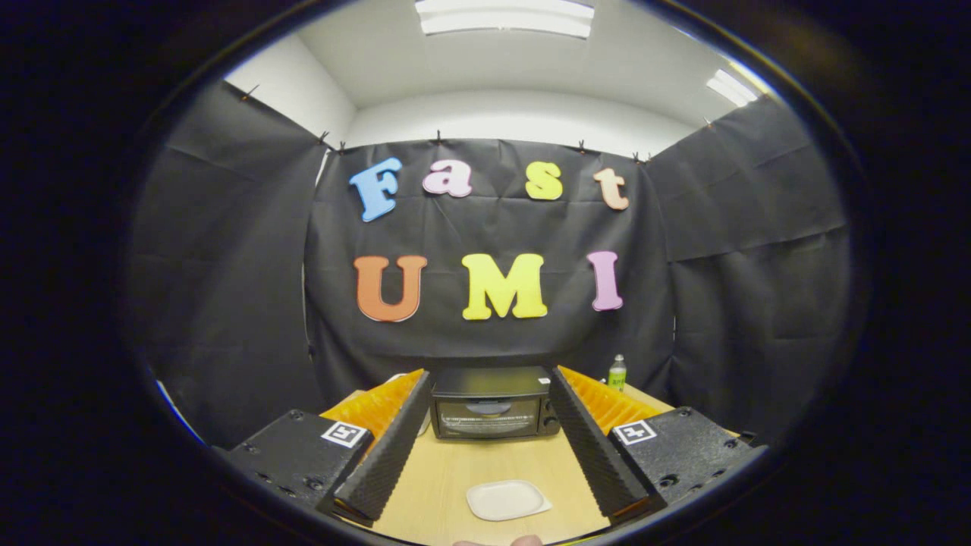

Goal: Open the toaster oven, put the food inside, and close the toaster oven door.

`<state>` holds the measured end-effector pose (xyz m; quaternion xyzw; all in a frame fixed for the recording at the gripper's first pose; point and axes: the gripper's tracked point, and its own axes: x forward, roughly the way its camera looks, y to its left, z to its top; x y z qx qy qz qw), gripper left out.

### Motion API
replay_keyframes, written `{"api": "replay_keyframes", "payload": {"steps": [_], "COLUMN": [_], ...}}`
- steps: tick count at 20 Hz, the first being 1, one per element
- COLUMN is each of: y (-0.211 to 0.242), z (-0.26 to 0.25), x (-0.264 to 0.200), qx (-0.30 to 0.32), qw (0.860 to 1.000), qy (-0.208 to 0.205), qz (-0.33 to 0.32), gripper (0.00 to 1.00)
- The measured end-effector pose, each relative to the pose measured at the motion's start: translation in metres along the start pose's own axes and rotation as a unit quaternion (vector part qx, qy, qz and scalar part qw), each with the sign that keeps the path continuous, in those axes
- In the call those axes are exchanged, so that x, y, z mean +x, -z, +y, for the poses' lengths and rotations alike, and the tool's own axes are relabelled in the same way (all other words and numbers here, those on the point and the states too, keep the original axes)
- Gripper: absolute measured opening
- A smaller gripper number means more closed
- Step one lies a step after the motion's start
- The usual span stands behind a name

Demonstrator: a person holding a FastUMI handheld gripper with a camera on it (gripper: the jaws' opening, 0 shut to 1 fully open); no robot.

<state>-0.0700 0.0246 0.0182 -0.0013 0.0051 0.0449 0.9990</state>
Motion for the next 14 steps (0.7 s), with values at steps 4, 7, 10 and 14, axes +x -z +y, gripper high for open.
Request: {"api": "replay_keyframes", "payload": {"steps": [4, 7, 10, 14], "y": [0.009, 0.011, 0.009, 0.006], "z": [0.005, 0.003, 0.0, -0.003], "x": [0.008, 0.011, 0.011, 0.009], "qx": [0.0, 0.011, 0.021, 0.031], "qw": [1.0, 1.0, 1.0, 0.999], "qy": [-0.007, -0.001, 0.003, 0.01], "qz": [0.015, 0.023, 0.017, 0.008], "gripper": [1.0, 1.0, 1.0, 1.0]}}
